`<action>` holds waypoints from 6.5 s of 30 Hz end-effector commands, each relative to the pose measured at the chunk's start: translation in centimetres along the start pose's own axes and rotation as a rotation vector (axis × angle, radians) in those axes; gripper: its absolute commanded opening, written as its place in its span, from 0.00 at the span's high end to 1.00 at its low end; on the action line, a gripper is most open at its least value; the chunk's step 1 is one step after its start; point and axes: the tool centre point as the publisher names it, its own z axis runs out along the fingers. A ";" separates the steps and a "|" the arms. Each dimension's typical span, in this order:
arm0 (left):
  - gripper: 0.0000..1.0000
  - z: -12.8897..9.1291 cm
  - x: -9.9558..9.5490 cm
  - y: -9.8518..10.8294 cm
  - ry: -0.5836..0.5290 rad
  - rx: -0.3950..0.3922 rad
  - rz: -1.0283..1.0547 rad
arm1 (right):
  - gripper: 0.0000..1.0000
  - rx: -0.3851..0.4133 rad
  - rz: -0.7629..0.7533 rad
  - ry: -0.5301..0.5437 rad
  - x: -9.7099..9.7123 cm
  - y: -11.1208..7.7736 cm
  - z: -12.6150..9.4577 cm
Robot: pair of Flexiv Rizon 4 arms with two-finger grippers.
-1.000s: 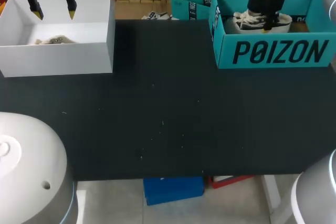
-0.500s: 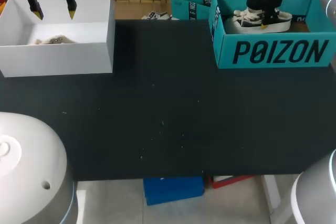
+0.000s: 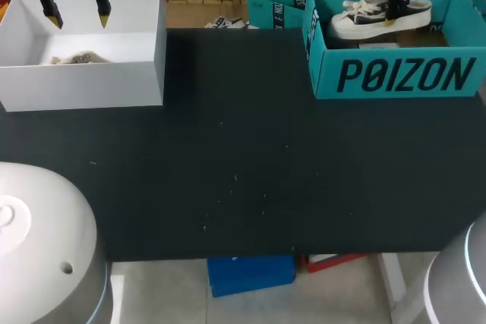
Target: Take the shoe out of the shoebox, open the shoe tongue, remove and reinsert the insole, then place the shoe into the shoebox
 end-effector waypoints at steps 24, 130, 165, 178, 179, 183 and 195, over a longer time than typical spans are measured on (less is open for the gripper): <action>0.00 -0.1 0.0 0.0 -0.002 -0.002 0.000 | 1.00 0.168 0.067 -0.289 8.2 5.4 -20.6; 0.00 -0.1 0.0 0.0 -0.002 -0.002 0.000 | 0.00 -0.207 0.152 -0.243 30.4 43.4 -6.6; 0.00 -0.1 0.0 0.0 -0.002 -0.002 0.000 | 0.00 -0.525 -0.087 -0.247 32.2 34.5 -14.3; 0.00 -0.1 0.0 0.0 -0.002 -0.002 0.000 | 0.00 -0.525 -0.087 -0.247 32.2 34.5 -14.3; 0.00 -0.1 0.0 0.0 -0.002 -0.002 0.000 | 0.00 -0.525 -0.087 -0.247 32.2 34.5 -14.3; 0.00 -0.1 0.0 0.0 -0.002 -0.002 0.000 | 0.00 -0.525 -0.087 -0.247 32.2 34.5 -14.3; 0.00 -0.1 0.0 0.0 -0.002 -0.002 0.000 | 0.00 -0.525 -0.087 -0.247 32.2 34.5 -14.3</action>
